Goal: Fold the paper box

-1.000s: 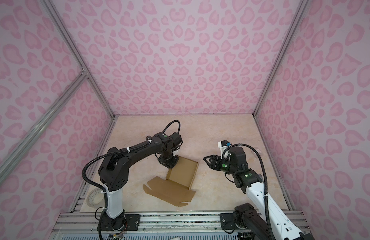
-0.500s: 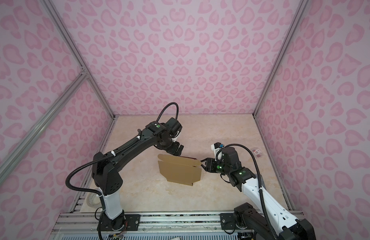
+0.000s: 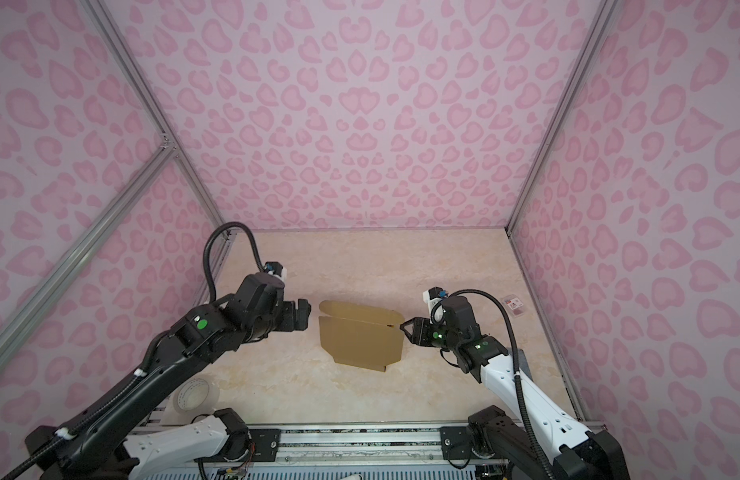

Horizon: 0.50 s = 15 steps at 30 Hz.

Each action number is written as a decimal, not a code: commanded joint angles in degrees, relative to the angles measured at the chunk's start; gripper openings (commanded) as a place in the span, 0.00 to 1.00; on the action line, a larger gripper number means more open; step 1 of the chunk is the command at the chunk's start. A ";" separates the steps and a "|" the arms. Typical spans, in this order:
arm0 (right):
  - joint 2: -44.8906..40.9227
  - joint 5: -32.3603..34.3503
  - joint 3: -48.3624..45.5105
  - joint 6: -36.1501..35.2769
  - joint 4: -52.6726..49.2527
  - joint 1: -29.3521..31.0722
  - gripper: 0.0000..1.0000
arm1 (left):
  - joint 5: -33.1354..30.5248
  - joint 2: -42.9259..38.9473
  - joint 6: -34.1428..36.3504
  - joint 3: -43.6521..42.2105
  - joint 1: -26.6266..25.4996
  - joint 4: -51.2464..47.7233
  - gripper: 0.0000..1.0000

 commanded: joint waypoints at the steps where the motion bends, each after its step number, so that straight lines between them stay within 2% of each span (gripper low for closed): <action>1: 0.90 0.68 -0.61 0.53 3.14 0.71 0.50 | 7.97 -4.79 -12.90 -10.24 -0.30 8.17 0.97; 7: -0.15 2.14 -2.54 1.44 2.85 2.91 0.50 | 12.76 -6.20 -17.84 -21.04 -2.04 15.25 0.97; 15: -5.51 5.65 -5.02 5.00 1.57 8.14 0.50 | 12.45 1.35 -16.68 -22.57 -3.06 21.08 0.97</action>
